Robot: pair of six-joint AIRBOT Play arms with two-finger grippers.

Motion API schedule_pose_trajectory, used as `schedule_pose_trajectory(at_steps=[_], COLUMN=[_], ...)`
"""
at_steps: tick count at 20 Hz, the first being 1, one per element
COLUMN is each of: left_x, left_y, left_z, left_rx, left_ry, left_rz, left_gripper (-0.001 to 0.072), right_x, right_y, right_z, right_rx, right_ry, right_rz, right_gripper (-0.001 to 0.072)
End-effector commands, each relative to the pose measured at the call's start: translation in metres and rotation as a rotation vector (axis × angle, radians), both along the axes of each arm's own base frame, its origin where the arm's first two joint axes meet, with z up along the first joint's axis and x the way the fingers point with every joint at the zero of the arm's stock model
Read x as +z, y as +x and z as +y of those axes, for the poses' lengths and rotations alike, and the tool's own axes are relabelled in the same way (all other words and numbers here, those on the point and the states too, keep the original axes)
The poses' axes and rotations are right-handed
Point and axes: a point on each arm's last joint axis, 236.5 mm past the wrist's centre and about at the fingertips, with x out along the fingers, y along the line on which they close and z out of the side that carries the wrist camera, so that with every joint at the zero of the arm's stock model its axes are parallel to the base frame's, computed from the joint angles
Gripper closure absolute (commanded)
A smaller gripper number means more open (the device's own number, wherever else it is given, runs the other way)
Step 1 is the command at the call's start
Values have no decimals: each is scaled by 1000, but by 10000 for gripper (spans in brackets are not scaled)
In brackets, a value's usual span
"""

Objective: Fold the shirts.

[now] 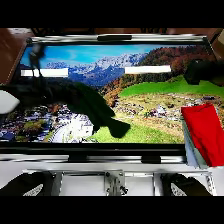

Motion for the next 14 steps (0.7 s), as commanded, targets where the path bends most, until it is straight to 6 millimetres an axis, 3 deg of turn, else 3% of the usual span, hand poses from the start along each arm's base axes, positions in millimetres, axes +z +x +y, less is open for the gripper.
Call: schedule_pose_trajectory(at_steps=[1, 3, 4, 5, 6, 8, 11, 12, 14], left_x=[-94, -115, -118, -120, -120, -120, -119, -120, -133], left_y=[-39, -49, -51, -50, -45, -32, -15, -16, -32], left_z=[-22, -38, -46, -49, -45, -10, 96, 121, 137], left_rx=[4, -18, -29, -30, -25, 5, 150, 204, 198], left_ry=[40, 14, 2, 1, 13, 117, 358, 372, 329], left_rz=[214, 276, 299, 306, 295, 283, 355, 407, 519], left_gripper=[670, 664, 535, 236, -13, -11, -10, -10, -10], right_x=[-11, -31, -43, -56, -68, -93, -128, -141, -169], right_y=[-14, -10, -8, -7, -7, -8, -9, -9, -8], right_z=[8, 11, 11, 11, 11, 11, 7, 6, 8], right_rx=[22, 20, 13, 8, 3, 2, -4, -5, 0], right_ry=[28, 34, 34, 33, 31, 20, -8, -14, -10], right_rz=[55, 90, 111, 134, 159, 212, 267, 280, 302], right_gripper=[84, 84, 84, 84, 84, 84, 84, 84, 85])
